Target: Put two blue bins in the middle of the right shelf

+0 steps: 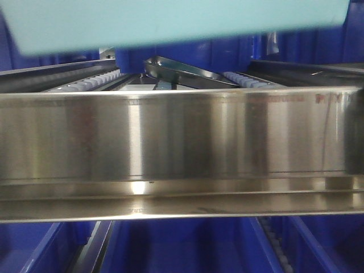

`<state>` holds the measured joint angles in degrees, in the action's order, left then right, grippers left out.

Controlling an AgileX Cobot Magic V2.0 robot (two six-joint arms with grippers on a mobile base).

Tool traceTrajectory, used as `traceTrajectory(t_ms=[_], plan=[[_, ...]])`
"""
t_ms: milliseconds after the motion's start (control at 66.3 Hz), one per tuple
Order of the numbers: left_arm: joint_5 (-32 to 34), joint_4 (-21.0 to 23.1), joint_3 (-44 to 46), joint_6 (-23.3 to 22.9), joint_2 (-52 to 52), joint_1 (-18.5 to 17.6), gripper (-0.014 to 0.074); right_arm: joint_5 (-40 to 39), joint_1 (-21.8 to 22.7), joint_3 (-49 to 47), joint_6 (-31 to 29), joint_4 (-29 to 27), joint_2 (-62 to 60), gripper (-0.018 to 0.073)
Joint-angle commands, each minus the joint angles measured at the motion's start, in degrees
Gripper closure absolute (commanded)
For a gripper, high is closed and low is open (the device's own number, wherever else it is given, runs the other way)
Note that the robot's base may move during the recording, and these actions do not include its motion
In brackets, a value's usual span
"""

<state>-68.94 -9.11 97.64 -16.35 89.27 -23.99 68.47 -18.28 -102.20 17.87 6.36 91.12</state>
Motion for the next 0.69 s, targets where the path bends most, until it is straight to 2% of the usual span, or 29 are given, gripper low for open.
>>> traceTrajectory(t_ms=[0,241,528,679], plan=[[0.84,0.40,4.37,0.60,-0.94,-1.60,0.0707,-2.26,-0.78,-4.45,-0.56,1.36,-1.74,0.0722],[4.97,-1.63,8.47,-4.87,-0.94,-0.68,0.0707,-6.69,-0.78,-7.58,-0.56,4.87,-3.33,0.0722],[10.34,-2.19,9.46,-5.34,-0.94,-0.68,0.0707,-10.35,-0.78,-7.58,-0.56,4.89,-3.33,0.0722],[14.77,-5.48,11.16,-6.77,-0.94,-0.68,0.0707,-10.07,-0.78,-7.58,-0.56,4.89,-3.33,0.0722]])
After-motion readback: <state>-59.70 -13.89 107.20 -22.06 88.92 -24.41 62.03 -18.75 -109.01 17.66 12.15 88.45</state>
